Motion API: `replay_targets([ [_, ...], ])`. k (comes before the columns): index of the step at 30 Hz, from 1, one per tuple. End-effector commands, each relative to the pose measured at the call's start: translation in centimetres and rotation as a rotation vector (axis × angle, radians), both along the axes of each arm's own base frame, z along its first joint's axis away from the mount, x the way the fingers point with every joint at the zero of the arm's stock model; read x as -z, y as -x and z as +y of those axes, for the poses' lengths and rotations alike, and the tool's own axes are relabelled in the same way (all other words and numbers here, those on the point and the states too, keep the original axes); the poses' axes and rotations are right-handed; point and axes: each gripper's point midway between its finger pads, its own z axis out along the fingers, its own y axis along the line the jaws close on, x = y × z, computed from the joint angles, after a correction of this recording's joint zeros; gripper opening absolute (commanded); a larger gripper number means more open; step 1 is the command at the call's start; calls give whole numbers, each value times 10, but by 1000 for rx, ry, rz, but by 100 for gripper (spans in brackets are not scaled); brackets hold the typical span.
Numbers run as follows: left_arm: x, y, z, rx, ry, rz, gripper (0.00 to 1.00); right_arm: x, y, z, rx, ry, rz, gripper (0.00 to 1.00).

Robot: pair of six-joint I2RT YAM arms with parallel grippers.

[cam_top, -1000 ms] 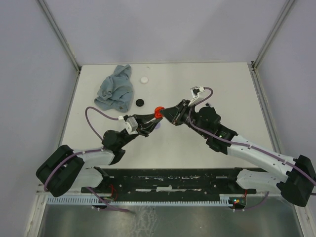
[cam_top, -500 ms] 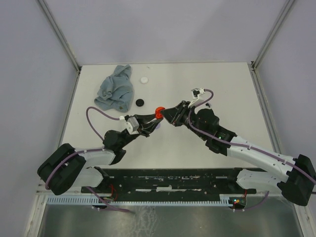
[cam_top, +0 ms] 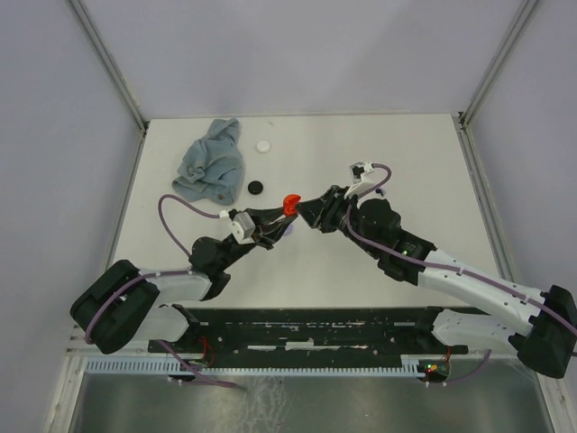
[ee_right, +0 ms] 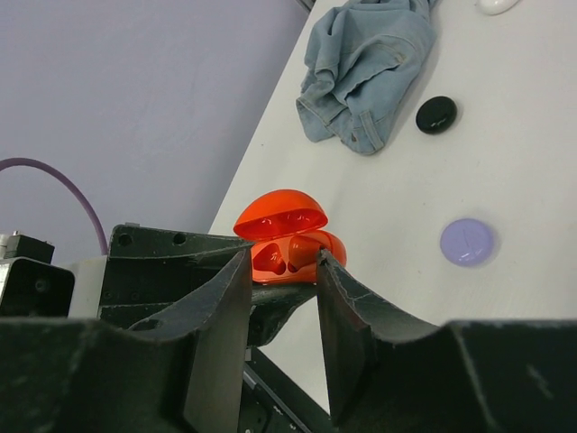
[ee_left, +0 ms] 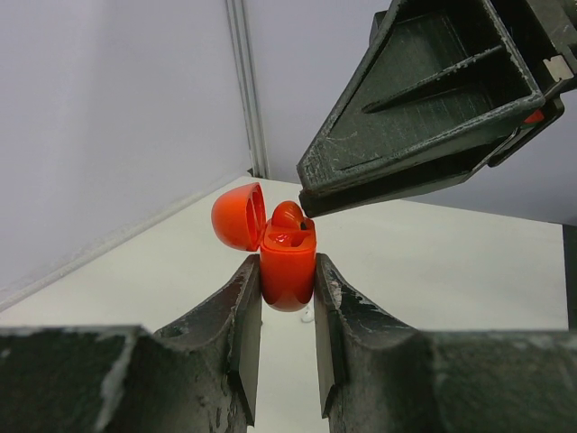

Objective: Insert the wireless bluetooth earbuds into the charging case
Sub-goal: Place the earbud in the charging case.

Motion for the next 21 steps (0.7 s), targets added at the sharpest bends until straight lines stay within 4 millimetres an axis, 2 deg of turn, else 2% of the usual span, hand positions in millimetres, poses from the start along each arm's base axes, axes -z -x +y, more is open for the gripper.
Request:
replay_targets([
  [1, -22, 2, 6, -28, 46, -92, 3, -25, -3, -6, 20, 42, -58, 43],
  [8, -19, 5, 3, -5, 30, -94, 3, -22, -7, -8, 37, 104, -46, 45],
  [13, -7, -5, 11, -73, 17, -37, 3, -21, -12, -19, 58, 248, -75, 54],
  [16, 8, -11, 15, -105, 0, 17, 3, -16, -22, -30, 79, 391, -92, 57],
  [21, 30, -15, 26, -133, -7, 98, 3, 12, -54, -50, 83, 598, -36, 58],
])
